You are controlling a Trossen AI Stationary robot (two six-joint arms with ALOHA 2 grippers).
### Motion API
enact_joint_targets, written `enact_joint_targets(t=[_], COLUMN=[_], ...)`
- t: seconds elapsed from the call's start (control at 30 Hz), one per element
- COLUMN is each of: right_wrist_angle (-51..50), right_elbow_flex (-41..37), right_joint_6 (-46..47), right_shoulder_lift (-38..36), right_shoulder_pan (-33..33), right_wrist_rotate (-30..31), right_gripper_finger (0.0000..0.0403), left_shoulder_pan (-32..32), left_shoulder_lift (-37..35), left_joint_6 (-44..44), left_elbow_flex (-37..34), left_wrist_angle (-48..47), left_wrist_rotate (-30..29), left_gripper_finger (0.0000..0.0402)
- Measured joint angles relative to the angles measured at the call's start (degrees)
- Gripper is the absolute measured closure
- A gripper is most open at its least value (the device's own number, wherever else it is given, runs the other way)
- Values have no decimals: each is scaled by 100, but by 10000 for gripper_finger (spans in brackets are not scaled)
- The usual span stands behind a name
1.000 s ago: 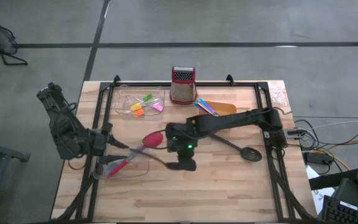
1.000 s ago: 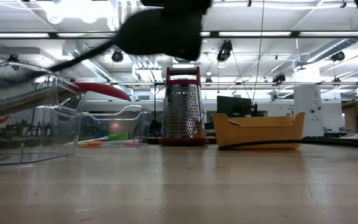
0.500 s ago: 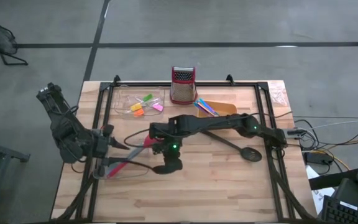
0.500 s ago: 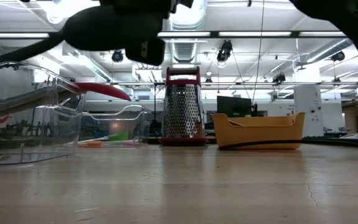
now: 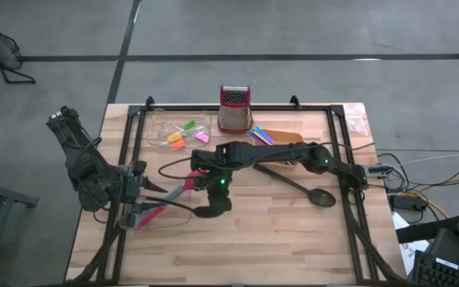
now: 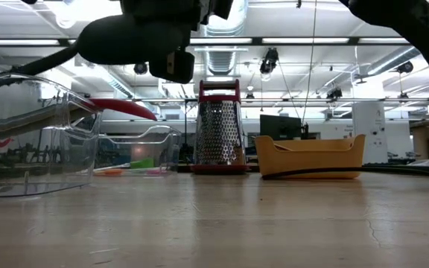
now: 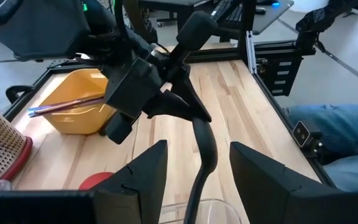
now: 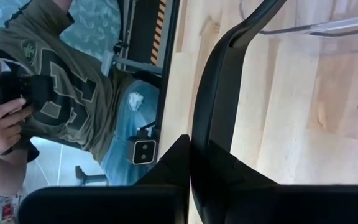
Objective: Pick & Place Kitchen Items
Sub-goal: Put the top black spoon into the bottom transparent bin, then put the black spoon into the bottom transparent bin
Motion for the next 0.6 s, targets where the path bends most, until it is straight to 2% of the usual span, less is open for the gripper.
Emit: enact_joint_targets(t=[0.43,0.6], right_wrist_angle=[-6,-146], right_elbow_flex=[9,55], right_joint_6=[75,157], right_shoulder_lift=[-11,-136], right_shoulder_pan=[-21,-48], right_wrist_rotate=[-2,-326], right_gripper_finger=[302,275], left_shoulder_pan=[0,0], left_shoulder_lift=[59,137], left_joint_6=[-118,-121], left_elbow_flex=[0,0], left_wrist_angle=[-72,-72], left_wrist_rotate=[-3,-3], left_gripper_finger=[221,220])
